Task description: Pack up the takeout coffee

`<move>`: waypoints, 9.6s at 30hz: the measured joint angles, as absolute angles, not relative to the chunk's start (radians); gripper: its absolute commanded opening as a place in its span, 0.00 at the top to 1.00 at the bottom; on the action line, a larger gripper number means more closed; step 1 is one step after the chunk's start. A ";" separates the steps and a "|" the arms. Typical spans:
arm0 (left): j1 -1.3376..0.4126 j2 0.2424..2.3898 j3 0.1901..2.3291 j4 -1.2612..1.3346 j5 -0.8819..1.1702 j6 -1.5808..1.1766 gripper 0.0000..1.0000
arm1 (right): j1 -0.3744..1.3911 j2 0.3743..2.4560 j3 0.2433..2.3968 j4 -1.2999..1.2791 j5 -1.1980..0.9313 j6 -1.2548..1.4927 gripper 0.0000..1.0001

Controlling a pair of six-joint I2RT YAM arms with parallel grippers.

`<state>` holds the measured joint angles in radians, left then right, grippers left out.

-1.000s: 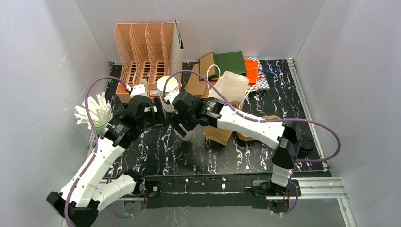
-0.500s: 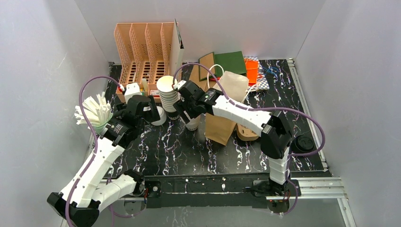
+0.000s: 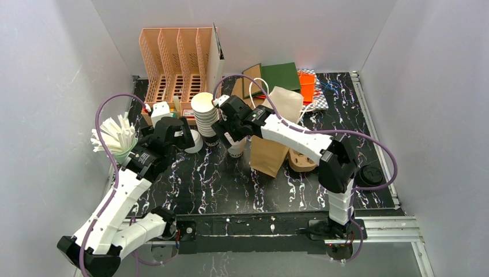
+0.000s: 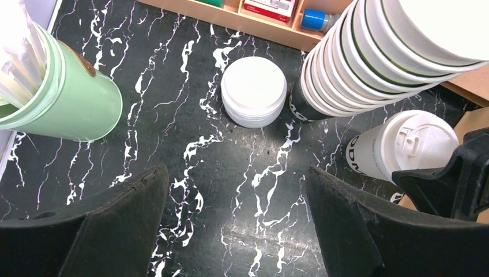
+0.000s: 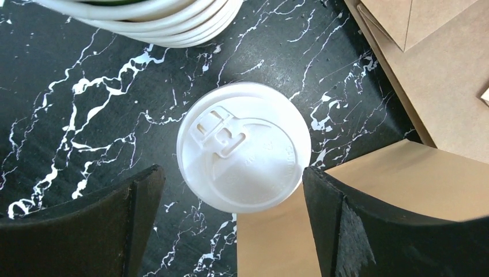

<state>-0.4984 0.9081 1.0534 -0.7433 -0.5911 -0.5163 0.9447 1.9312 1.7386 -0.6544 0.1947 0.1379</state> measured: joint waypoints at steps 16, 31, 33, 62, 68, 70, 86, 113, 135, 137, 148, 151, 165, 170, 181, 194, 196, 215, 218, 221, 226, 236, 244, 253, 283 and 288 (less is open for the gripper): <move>-0.466 0.982 1.090 -0.654 -0.453 -0.542 0.39 | 0.945 1.791 1.916 -0.651 0.130 0.034 0.39; -0.286 0.987 1.068 -0.397 -0.242 -0.663 0.55 | 0.951 1.884 2.074 -0.510 -0.148 -0.147 0.58; -0.268 0.987 1.042 -0.351 -0.214 -0.680 0.55 | 0.956 1.909 2.082 -0.505 -0.164 -0.174 0.59; -0.126 1.052 0.908 -0.120 0.047 -0.730 0.53 | 0.998 2.030 2.152 -0.490 -0.042 -0.326 0.61; -0.120 1.032 0.908 -0.132 0.056 -0.715 0.52 | 0.998 2.042 2.152 -0.489 -0.026 -0.337 0.68; -0.120 1.031 0.909 -0.133 0.059 -0.714 0.52 | 0.998 2.049 2.152 -0.488 -0.025 -0.340 0.72; -0.113 1.059 0.909 -0.102 0.115 -0.710 0.46 | 1.003 2.069 2.152 -0.474 -0.017 -0.348 0.99; -0.088 1.124 0.916 -0.034 0.147 -0.713 0.45 | 1.005 2.069 2.193 -0.477 0.005 -0.374 0.99; -0.087 1.137 0.933 -0.059 0.175 -0.699 0.42 | 1.055 2.014 2.271 -0.461 0.131 -0.479 0.99; -0.087 1.137 0.941 -0.071 0.174 -0.693 0.42 | 1.070 1.974 2.244 -0.457 0.149 -0.484 0.99; -0.087 1.137 1.000 -0.167 0.173 -0.654 0.37 | 1.230 1.669 1.988 -0.410 0.216 -0.421 0.99; -0.087 1.133 1.034 -0.214 0.164 -0.630 0.36 | 1.250 1.603 1.892 -0.413 0.219 -0.360 0.99; -0.087 0.985 1.118 -0.411 0.004 -0.531 0.33 | 1.280 1.461 1.308 -0.341 0.241 -0.062 0.99; -0.087 0.931 1.060 -0.442 -0.071 -0.535 0.30 | 1.293 1.461 1.182 -0.226 0.272 -0.031 0.99; -0.087 0.858 0.939 -0.466 -0.144 -0.554 0.30 | 1.336 1.568 1.114 0.005 0.337 -0.032 0.99; -0.087 0.859 0.837 -0.430 -0.169 -0.596 0.35 | 1.384 1.676 1.114 0.108 0.413 -0.064 0.73; -0.087 0.868 0.823 -0.415 -0.180 -0.609 0.38 | 1.384 1.676 1.114 0.111 0.413 -0.064 0.70; -0.087 1.192 0.784 -0.306 -0.252 -0.750 0.55 | 1.384 1.466 1.117 0.015 0.379 -0.029 0.66; -0.087 1.274 0.785 -0.302 -0.251 -0.767 0.58 | 1.384 1.441 1.117 0.013 0.378 -0.029 0.67; -0.087 1.325 0.785 -0.298 -0.249 -0.779 0.60 | 1.384 1.432 1.116 0.007 0.378 -0.029 0.67; -0.087 1.340 0.786 -0.277 -0.242 -0.789 0.63 | 1.384 1.432 1.116 -0.002 0.378 -0.029 0.67; -0.087 1.333 0.809 -0.235 -0.233 -0.797 0.64 | 1.384 1.432 1.116 -0.005 0.378 -0.032 0.67; -0.087 1.362 0.828 -0.212 -0.213 -0.805 0.70 | 1.384 1.432 1.116 -0.005 0.379 -0.034 0.67; -0.087 1.374 0.828 -0.196 -0.198 -0.809 0.71 | 1.384 1.432 1.116 -0.006 0.379 -0.034 0.67; -0.087 1.409 0.828 -0.191 -0.199 -0.810 0.91 | 1.384 1.432 1.114 -0.005 0.391 -0.039 0.68; -0.087 1.369 0.836 -0.212 -0.202 -0.804 0.94 | 1.384 1.431 1.114 -0.005 0.391 -0.041 0.68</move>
<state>-0.0872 1.3689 0.8360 -0.2119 -0.2020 -0.8036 1.3842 1.4307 1.1141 -0.0051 0.3912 -0.0414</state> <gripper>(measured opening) 0.073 0.326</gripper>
